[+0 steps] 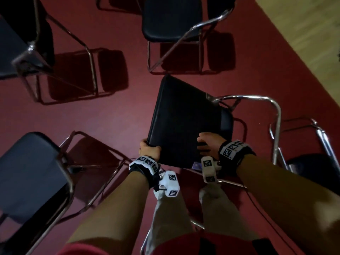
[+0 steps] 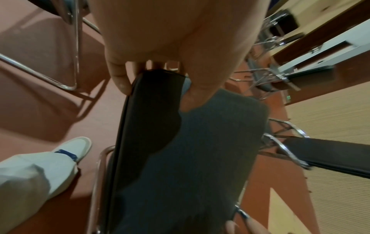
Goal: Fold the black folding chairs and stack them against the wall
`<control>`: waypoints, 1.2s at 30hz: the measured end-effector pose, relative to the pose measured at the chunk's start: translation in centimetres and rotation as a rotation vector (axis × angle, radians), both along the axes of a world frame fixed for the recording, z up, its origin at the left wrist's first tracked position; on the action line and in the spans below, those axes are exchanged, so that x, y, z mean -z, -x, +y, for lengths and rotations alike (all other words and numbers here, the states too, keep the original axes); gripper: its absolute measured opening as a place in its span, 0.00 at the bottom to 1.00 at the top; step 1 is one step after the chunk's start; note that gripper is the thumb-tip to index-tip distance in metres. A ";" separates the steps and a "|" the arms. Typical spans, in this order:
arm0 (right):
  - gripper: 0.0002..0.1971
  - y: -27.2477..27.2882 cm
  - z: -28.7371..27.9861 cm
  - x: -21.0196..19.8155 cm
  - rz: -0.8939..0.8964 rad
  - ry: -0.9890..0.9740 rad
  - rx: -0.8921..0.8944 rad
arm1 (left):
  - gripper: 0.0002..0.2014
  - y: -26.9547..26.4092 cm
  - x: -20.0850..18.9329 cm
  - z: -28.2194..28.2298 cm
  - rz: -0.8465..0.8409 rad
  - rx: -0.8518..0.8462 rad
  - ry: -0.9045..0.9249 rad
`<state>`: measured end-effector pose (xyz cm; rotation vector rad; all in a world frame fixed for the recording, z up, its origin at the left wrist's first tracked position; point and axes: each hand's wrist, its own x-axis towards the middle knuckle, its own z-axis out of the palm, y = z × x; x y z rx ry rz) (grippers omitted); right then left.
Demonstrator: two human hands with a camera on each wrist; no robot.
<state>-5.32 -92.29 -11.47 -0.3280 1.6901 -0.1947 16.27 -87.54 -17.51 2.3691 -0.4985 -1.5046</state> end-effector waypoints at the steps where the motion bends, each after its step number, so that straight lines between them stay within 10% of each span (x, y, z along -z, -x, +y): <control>1: 0.15 -1.2 -0.2 1.4 -0.010 -0.019 0.027 | 0.37 -1.0 1.6 -0.3 0.023 -0.007 -0.012; 17: 0.24 -5.0 1.0 17.3 -0.061 -0.119 0.118 | 0.43 -7.1 17.3 -1.2 -0.017 0.019 -0.001; 36: 0.26 -3.6 4.9 20.4 -0.092 0.033 0.077 | 0.39 -6.3 21.5 0.2 -0.287 0.146 0.021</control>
